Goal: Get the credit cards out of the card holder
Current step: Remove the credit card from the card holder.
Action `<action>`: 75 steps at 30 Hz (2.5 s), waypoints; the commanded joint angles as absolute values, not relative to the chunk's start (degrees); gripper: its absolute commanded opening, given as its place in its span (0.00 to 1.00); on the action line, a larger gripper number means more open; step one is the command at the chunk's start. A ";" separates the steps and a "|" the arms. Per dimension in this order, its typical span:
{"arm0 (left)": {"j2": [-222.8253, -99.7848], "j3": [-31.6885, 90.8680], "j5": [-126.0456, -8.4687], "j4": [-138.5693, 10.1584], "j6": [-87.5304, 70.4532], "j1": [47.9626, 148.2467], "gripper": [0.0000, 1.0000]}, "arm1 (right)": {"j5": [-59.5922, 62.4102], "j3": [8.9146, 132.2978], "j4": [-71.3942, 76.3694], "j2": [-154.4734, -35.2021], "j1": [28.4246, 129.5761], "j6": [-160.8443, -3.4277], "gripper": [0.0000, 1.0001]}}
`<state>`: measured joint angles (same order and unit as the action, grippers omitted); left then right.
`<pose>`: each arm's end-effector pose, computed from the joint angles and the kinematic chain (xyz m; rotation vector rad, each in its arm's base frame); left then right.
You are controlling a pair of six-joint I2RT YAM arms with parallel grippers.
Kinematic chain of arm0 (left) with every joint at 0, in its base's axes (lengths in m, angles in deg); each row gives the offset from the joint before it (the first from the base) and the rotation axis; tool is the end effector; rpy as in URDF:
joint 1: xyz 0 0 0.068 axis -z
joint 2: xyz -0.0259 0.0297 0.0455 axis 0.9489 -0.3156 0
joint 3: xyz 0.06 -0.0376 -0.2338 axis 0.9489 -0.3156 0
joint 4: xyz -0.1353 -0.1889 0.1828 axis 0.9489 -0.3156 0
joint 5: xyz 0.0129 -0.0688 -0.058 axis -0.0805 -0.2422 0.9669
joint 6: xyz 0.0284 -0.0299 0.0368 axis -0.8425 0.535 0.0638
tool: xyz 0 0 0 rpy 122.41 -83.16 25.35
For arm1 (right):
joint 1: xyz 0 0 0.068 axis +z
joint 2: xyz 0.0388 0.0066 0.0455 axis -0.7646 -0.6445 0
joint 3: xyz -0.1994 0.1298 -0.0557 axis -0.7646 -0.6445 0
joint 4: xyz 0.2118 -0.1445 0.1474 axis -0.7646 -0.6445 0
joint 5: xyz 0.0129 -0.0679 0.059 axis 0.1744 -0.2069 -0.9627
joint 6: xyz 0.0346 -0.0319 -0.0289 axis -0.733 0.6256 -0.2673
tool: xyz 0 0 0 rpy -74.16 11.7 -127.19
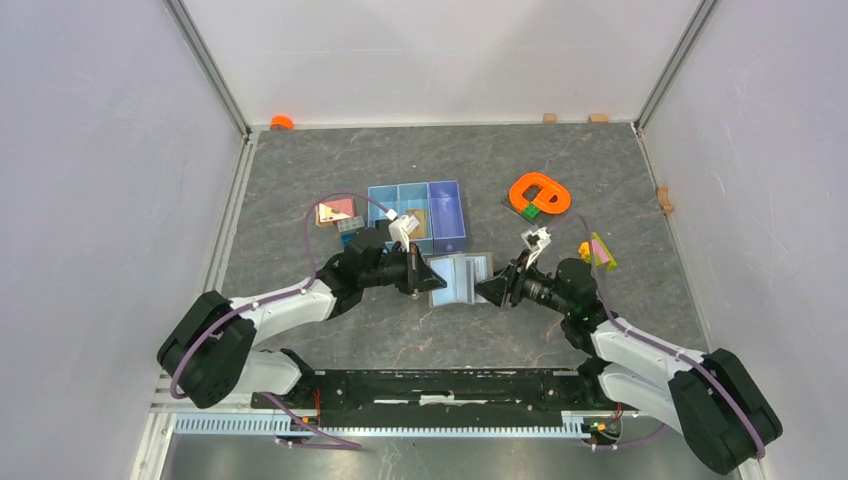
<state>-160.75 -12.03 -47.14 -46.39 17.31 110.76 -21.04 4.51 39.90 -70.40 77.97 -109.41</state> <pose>0.2208 -0.2029 0.1420 0.3880 2.1742 -1.3032 0.1952 0.1256 0.1252 -0.3182 1.8714 1.2248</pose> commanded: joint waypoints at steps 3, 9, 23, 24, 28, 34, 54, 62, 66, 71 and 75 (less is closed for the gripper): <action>-162.91 -8.59 -44.00 -42.59 18.47 111.76 0.02 | -22.27 8.72 41.90 -74.72 82.39 -107.41 0.69; -163.77 -8.41 -42.64 -41.20 19.00 112.12 0.02 | -18.67 11.07 38.45 -77.70 86.00 -105.05 0.67; -160.39 -9.56 -46.72 -43.81 18.82 111.80 0.28 | -10.03 11.25 31.41 -73.38 85.44 -103.49 0.14; -159.86 -9.76 -46.91 -43.81 18.82 111.65 0.31 | -10.09 11.18 31.39 -73.11 85.23 -103.55 0.12; -157.47 -11.21 -48.25 -43.33 19.29 110.91 0.42 | -11.89 10.53 32.16 -72.38 83.87 -104.63 0.08; -154.33 -13.19 -48.16 -40.81 18.94 110.60 0.65 | -15.90 9.54 35.35 -72.73 82.40 -106.82 0.06; -152.28 -15.00 -44.70 -35.11 18.86 111.17 1.00 | -21.82 7.10 43.01 -70.18 82.13 -110.59 0.05; -153.76 -14.30 -43.61 -34.78 19.08 111.73 1.00 | -22.05 7.14 43.28 -70.92 82.13 -110.81 0.03; -152.78 -14.67 -43.99 -34.76 18.82 111.68 1.00 | -21.62 7.27 42.68 -71.05 82.04 -110.62 0.02; -153.19 -14.47 -43.97 -34.81 18.75 111.77 0.97 | -22.10 7.27 43.12 -71.10 82.04 -110.75 0.01; -154.32 -13.86 -43.79 -35.26 18.65 111.77 0.74 | -22.63 7.09 43.83 -71.02 82.04 -111.34 0.01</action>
<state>-153.80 -15.64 -44.91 -37.40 18.21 111.50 -20.99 7.07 39.51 -71.10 82.34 -110.61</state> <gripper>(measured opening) 0.845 0.182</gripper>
